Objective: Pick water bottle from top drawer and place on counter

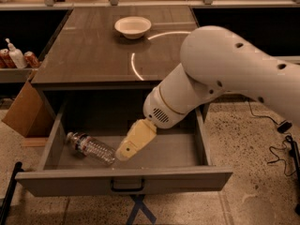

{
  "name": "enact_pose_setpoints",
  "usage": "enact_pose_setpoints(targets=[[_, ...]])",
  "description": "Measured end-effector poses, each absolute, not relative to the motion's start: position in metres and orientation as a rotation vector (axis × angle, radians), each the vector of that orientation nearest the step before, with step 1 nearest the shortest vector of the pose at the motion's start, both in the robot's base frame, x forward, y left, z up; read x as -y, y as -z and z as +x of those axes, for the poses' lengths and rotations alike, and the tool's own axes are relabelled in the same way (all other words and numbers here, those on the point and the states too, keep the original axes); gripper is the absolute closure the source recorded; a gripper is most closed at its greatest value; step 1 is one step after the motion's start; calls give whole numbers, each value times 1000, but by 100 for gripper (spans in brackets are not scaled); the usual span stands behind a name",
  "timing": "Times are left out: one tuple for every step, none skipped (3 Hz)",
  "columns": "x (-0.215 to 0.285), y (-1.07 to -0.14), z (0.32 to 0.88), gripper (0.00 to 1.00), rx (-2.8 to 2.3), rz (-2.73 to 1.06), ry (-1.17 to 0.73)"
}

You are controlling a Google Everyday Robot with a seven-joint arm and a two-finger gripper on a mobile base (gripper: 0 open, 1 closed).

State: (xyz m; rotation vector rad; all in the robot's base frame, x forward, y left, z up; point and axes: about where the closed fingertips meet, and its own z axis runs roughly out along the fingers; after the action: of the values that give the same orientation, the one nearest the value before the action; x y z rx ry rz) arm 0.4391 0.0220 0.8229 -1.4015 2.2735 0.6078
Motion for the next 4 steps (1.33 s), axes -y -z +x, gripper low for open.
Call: enact_pose_setpoints(targets=[[-37, -783, 455, 0, -2238, -1346, -687], [-37, -783, 455, 0, -2238, -1346, -687], [-39, -779, 461, 0, -2236, -1323, -684], [-53, -764, 470, 0, -2245, -1316, -656]])
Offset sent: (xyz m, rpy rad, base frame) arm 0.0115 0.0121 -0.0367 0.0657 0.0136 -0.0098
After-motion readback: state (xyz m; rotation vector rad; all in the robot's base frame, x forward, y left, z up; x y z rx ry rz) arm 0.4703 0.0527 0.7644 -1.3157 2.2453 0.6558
